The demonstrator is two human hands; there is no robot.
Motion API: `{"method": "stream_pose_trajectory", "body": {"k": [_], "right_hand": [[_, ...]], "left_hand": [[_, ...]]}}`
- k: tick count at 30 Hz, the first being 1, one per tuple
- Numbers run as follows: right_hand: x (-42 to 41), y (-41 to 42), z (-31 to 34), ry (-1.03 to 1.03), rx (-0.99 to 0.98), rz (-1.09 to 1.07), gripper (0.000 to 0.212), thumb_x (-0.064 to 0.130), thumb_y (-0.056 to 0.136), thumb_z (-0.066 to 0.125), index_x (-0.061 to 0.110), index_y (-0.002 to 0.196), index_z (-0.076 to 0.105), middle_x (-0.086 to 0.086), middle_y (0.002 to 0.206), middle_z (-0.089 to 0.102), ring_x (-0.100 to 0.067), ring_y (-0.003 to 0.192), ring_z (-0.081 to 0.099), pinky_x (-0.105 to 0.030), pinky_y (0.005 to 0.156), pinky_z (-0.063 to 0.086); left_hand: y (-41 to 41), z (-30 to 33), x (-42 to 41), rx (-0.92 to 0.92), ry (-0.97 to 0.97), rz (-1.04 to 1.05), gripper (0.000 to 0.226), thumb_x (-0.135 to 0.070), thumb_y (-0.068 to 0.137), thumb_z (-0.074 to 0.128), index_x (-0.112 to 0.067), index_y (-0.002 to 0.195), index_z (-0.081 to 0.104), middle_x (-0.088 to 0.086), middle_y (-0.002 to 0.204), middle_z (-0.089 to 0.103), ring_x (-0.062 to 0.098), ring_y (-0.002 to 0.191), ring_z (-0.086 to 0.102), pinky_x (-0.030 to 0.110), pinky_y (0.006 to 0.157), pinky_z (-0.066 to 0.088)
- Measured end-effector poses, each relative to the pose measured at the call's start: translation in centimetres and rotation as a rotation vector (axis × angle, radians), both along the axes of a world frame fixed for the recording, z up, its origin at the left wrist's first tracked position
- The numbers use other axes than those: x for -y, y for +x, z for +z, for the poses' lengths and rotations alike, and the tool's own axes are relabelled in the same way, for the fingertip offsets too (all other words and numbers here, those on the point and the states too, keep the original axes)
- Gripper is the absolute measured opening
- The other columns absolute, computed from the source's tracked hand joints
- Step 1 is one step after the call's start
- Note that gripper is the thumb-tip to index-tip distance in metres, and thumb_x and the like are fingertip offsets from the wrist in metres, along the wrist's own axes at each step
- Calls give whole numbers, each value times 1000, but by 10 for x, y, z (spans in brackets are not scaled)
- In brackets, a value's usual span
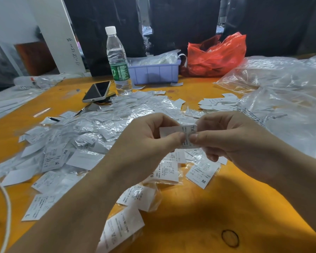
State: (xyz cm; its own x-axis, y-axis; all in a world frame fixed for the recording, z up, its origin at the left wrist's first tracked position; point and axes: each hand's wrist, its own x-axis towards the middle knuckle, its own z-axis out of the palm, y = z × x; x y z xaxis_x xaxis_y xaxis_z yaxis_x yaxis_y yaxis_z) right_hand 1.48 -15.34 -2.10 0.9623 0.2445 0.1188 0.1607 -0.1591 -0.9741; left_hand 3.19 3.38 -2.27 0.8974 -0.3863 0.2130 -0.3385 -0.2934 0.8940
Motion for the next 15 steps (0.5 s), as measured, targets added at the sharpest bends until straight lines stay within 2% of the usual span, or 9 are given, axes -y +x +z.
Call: {"method": "stream_pose_trajectory", "body": {"k": [4,8,11,15], "right_hand": [[0,0,-2,-21,-2,31,11,2,83,67,-8,78,66,-7,61,57,-15,54,51,-27,50,44],[1,1,-3,-13,-7,45,10,3,84,65,-6,86,70,-9,68,64,-15,57,55,-25,51,47],[2,2,-2,-9,-13,18,9,0,84,65,-2,87,73,-9,70,66,-15,56,56,-24,50,49],[2,3,-1,11,-21,14,7,3,81,68,2,84,75,-8,70,66,-15,57,56,-24,51,49]], "left_hand": [[-2,1,2,12,-51,-29,24,-36,73,69,-16,86,69,-12,59,62,-1,51,54,10,45,39],[-1,0,2,10,-32,0,25,-41,74,67,-18,85,69,-11,61,63,-1,54,56,12,46,42],[4,2,-5,-34,-63,75,11,-22,90,63,-15,84,69,-6,68,67,5,57,58,18,46,46],[4,3,-7,-16,-65,113,13,-14,91,61,-16,80,69,-5,68,69,4,55,57,17,47,45]]}}
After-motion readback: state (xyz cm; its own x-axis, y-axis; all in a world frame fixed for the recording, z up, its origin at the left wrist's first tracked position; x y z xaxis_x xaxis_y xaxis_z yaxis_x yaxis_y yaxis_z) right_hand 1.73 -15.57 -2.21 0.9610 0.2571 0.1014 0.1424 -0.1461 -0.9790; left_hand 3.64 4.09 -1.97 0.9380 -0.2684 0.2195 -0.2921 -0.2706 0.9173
